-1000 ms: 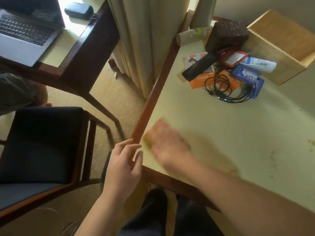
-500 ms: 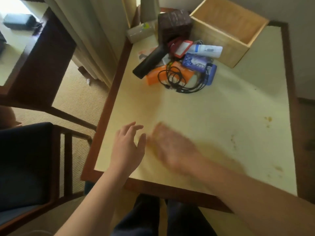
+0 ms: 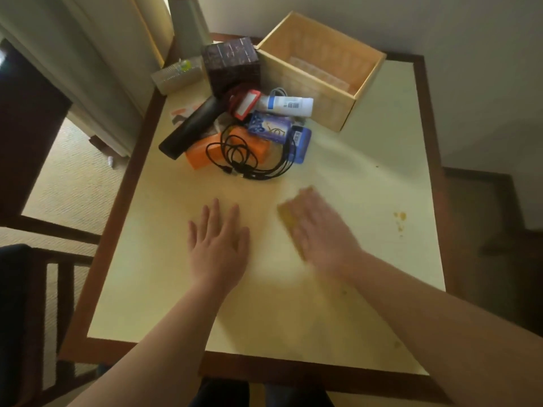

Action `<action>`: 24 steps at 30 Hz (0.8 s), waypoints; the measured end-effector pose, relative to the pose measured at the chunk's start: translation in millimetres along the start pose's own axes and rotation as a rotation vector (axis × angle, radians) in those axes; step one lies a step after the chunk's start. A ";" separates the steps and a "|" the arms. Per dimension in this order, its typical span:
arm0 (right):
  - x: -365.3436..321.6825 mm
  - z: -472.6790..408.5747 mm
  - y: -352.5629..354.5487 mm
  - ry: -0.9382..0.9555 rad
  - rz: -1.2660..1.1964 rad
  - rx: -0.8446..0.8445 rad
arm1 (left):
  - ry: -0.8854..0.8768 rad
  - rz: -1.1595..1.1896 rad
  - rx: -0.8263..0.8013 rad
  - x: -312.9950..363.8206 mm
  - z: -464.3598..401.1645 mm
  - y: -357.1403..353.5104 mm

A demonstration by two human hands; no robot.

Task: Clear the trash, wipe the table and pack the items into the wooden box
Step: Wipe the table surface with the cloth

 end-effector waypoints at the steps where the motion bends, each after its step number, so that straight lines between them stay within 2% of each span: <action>1: -2.2 16.1 -6.2 0.159 0.036 -0.066 | 0.000 -0.011 0.010 -0.4 1.1 -1.9; 2: 5.1 32.2 -8.0 0.248 0.050 -0.155 | -0.006 -0.018 0.013 -0.2 1.7 -3.0; 4: 46.6 45.5 -4.0 0.236 0.009 -0.267 | -0.016 -0.025 0.024 0.8 0.6 -3.5; 6: 100.6 38.7 6.6 0.063 0.044 -0.252 | -0.016 -0.039 0.028 2.1 -0.8 -5.3; 8: 147.6 15.7 21.2 -0.190 0.063 -0.234 | -0.008 -0.030 0.048 2.7 -0.5 -6.4; 10: 162.2 -17.4 34.8 -0.422 -0.018 -0.157 | -0.007 -0.029 0.062 2.6 -0.5 -6.5; 12: 143.2 -46.5 34.5 -0.556 -0.058 -0.089 | -0.011 -0.033 0.062 2.1 -1.1 -7.1; 14: 108.4 -53.8 25.2 -0.463 -0.044 -0.098 | -0.004 -0.026 0.070 1.7 -1.1 -6.5; 17: 61.3 6.0 7.3 0.046 0.045 -0.247 | -0.006 -0.018 0.071 3.0 -1.1 -4.8; 19: 77.0 45.9 19.1 0.195 0.044 -0.347 | -0.006 -0.019 0.074 2.6 -1.5 -5.6; 21: 128.8 52.5 38.6 0.088 0.036 -0.383 | -0.003 -0.013 0.087 1.6 -3.1 -6.7; 24: 210.2 22.2 60.3 -0.203 0.167 -0.299 | 0.003 -0.012 0.088 1.7 -2.5 -7.9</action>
Point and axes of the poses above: each hand's wrist, its own z-axis away from the middle knuckle, its own y-axis out of the back of the hand, x = y × z, the point moved 1 cm from there along -z, towards the middle knuckle, and after that the axes turned 1 degree about -y, right-handed, at the moved point
